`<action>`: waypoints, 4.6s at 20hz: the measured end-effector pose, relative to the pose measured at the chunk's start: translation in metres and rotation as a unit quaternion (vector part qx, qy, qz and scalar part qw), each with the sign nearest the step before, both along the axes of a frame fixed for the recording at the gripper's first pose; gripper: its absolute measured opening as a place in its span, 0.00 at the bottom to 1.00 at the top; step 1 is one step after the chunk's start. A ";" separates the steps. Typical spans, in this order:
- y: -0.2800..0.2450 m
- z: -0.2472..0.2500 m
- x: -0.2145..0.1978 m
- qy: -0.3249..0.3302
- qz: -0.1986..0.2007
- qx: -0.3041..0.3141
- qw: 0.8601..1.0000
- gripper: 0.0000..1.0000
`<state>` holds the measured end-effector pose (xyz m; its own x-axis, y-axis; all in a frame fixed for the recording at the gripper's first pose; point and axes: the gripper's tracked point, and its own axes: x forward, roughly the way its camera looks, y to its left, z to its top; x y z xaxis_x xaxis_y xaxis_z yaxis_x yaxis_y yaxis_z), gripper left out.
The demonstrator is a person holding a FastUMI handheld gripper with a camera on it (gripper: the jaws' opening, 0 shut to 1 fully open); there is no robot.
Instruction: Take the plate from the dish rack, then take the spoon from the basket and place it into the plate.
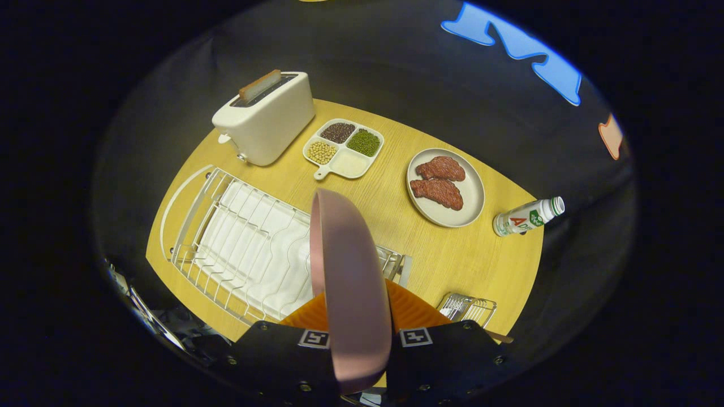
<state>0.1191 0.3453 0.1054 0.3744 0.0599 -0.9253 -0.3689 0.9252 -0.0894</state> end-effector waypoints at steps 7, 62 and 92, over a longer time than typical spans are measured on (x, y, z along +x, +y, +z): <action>-0.059 0.020 -0.085 0.010 -0.049 0.096 0.994 0.29; -0.146 -0.153 -0.232 0.059 -0.263 0.320 0.908 0.77; -0.276 -0.073 -0.011 -0.323 -0.477 0.279 0.768 0.15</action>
<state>0.1076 0.0695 0.0327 0.8648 -0.2070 -0.4574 0.4553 0.7076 0.5404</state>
